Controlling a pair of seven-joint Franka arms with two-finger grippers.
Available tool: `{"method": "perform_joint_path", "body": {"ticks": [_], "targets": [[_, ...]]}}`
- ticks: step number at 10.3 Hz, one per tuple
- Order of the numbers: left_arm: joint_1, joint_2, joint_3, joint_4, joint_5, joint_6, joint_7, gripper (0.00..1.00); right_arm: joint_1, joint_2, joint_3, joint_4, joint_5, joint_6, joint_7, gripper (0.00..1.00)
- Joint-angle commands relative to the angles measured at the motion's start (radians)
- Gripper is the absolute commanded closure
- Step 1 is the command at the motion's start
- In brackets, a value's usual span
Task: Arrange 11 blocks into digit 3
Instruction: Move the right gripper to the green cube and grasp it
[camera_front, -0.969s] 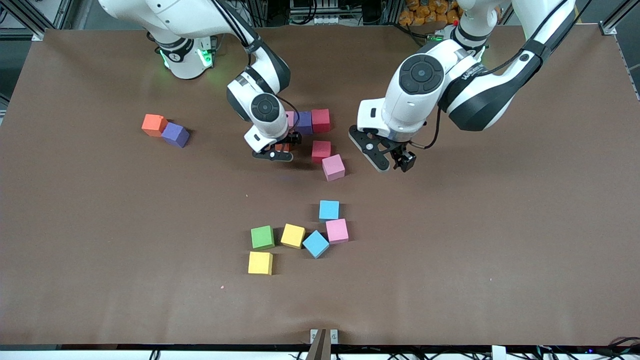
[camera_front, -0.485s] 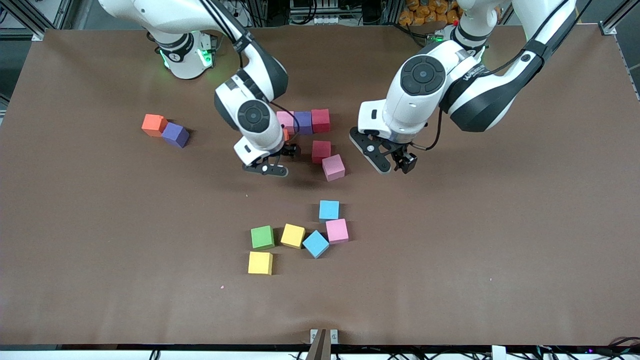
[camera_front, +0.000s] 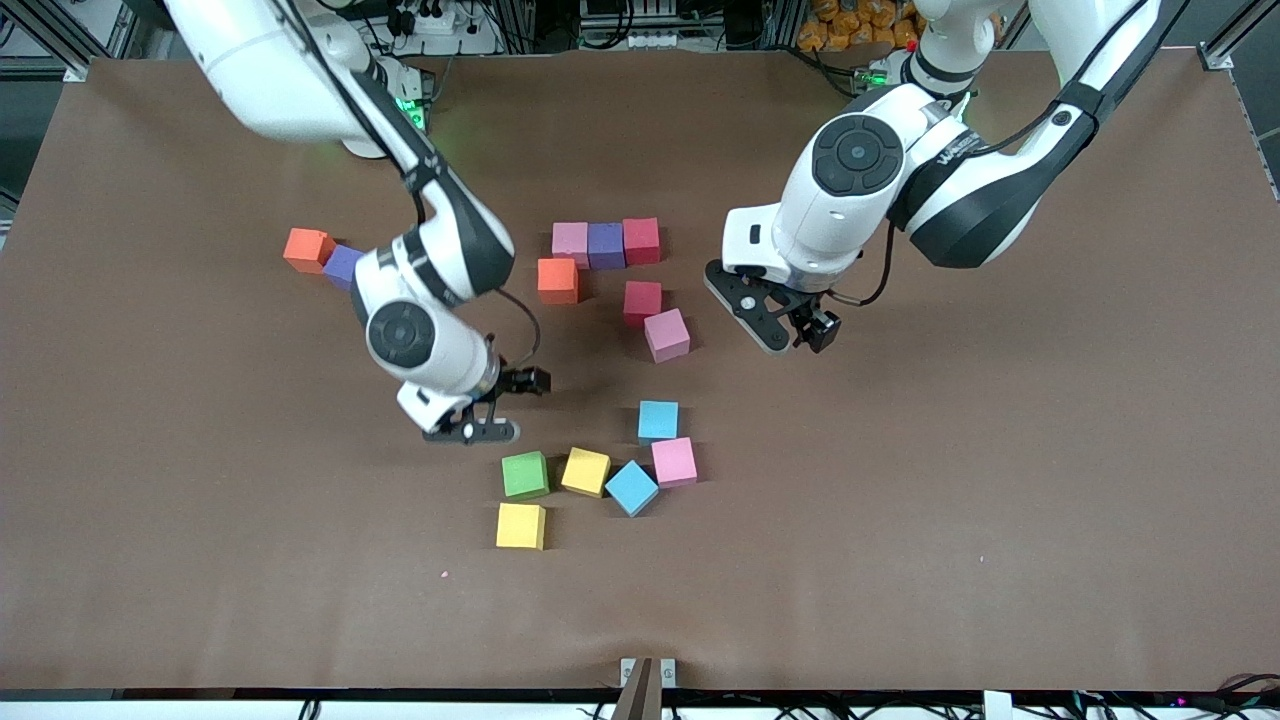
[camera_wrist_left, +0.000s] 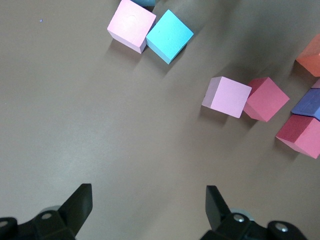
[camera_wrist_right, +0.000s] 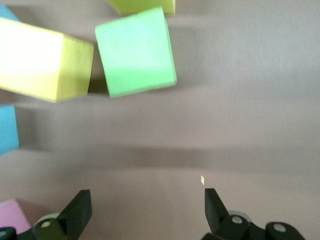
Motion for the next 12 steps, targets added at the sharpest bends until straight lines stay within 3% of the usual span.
{"method": "perform_joint_path", "body": {"ticks": [1, 3, 7, 12], "targets": [[-0.001, 0.005, 0.000, 0.017, 0.010, -0.021, -0.003, 0.00, 0.002, 0.143, 0.002, 0.171, -0.003, -0.013, -0.127, 0.00], [-0.001, 0.006, 0.000, 0.018, 0.008, -0.021, -0.003, 0.00, -0.012, 0.209, -0.024, 0.258, -0.001, -0.002, -0.271, 0.00], [0.006, 0.005, 0.004, 0.023, 0.011, -0.021, 0.005, 0.00, 0.008, 0.275, -0.052, 0.366, -0.003, -0.002, -0.281, 0.00], [-0.004, 0.006, 0.004, 0.023, 0.010, -0.021, 0.004, 0.00, 0.029, 0.306, -0.050, 0.403, 0.000, 0.033, -0.269, 0.00]]}}
